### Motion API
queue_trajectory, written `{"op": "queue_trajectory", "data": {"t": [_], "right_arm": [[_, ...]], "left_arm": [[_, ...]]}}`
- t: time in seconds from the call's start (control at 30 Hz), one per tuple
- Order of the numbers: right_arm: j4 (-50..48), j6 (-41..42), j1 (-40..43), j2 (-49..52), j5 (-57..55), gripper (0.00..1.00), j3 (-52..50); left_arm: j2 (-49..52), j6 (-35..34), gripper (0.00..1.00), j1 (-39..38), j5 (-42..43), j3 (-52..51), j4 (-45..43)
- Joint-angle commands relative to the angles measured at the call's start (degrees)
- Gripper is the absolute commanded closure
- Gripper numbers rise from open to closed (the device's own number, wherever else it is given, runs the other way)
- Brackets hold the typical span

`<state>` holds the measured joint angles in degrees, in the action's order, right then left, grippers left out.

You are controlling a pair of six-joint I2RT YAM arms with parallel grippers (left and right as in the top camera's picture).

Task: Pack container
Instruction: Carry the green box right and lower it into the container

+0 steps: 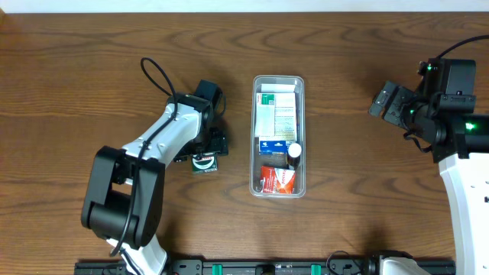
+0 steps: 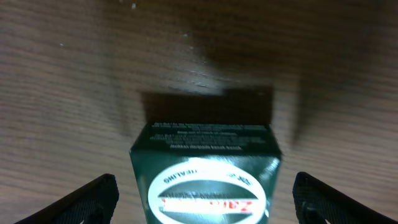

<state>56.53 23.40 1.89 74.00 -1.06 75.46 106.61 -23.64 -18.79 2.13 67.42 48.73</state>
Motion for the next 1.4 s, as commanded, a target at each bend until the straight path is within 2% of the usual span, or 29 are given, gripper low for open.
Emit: {"op": "queue_trajectory", "data": {"t": [0.0, 0.23, 0.4, 0.5, 0.67, 0.93, 1.17, 1.37], "right_arm": [[0.1, -0.3, 0.5, -0.1, -0.2, 0.01, 0.2], [0.1, -0.3, 0.6, -0.1, -0.2, 0.01, 0.2], [0.1, -0.3, 0.5, -0.1, -0.2, 0.01, 0.2], [0.1, -0.3, 0.6, -0.1, -0.2, 0.01, 0.2], [0.1, -0.3, 0.6, -0.1, -0.2, 0.01, 0.2], [0.1, -0.3, 0.5, -0.1, -0.2, 0.01, 0.2], [0.1, -0.3, 0.5, -0.1, -0.2, 0.01, 0.2], [0.1, -0.3, 0.5, -0.1, -0.2, 0.01, 0.2]], "left_arm": [[1.5, -2.4, 0.09, 0.3, -1.0, -0.5, -0.2], [3.4, -2.6, 0.12, 0.3, 5.0, -0.5, -1.7], [3.4, -2.5, 0.34, 0.3, 5.1, -0.5, -1.6], [3.3, -1.9, 0.41, 0.3, 4.9, -0.5, -1.4], [0.8, -1.1, 0.44, 0.3, 4.1, 0.5, 1.1], [-10.9, 1.1, 0.46, -3.2, -1.8, 7.7, 13.2], [-22.2, 0.3, 0.49, -14.5, -1.8, 8.2, 10.5], [-21.2, -3.7, 0.49, -23.7, -2.9, 8.0, 5.8]]}}
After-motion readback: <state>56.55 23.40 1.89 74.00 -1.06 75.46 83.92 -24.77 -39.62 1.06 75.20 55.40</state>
